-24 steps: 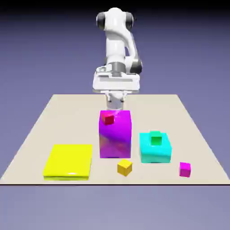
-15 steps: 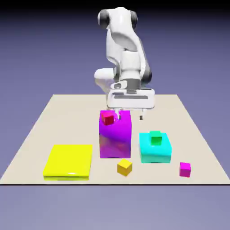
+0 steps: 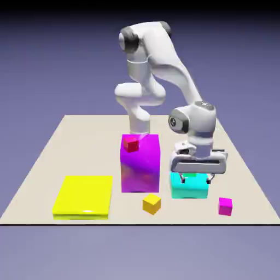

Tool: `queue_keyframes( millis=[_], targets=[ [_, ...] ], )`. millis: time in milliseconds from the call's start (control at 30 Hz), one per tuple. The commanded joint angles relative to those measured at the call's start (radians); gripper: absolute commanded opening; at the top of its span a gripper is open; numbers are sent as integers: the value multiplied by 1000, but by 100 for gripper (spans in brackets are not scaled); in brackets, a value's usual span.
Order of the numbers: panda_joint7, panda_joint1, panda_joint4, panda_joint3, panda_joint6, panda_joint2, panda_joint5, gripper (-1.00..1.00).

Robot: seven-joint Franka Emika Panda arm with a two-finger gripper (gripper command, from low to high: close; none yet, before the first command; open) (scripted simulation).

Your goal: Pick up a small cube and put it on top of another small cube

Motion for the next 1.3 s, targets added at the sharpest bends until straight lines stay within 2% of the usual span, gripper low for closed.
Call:
queue_keyframes(
  millis=[0, 400, 567, 600, 633, 733, 1267],
  targets=[
    [32, -6, 24, 23, -21, 36, -16, 0],
    [397, -81, 299, 292, -267, 454, -201, 0],
    [441, -6, 313, 189, -163, 566, -289, 0],
    [441, -6, 313, 189, -163, 566, -289, -100],
    [441, -6, 313, 189, -163, 566, -289, -100],
    [398, -79, 299, 289, -264, 457, -203, -100],
    [-11, -248, -136, -83, -113, -122, 421, -100]
  ],
)
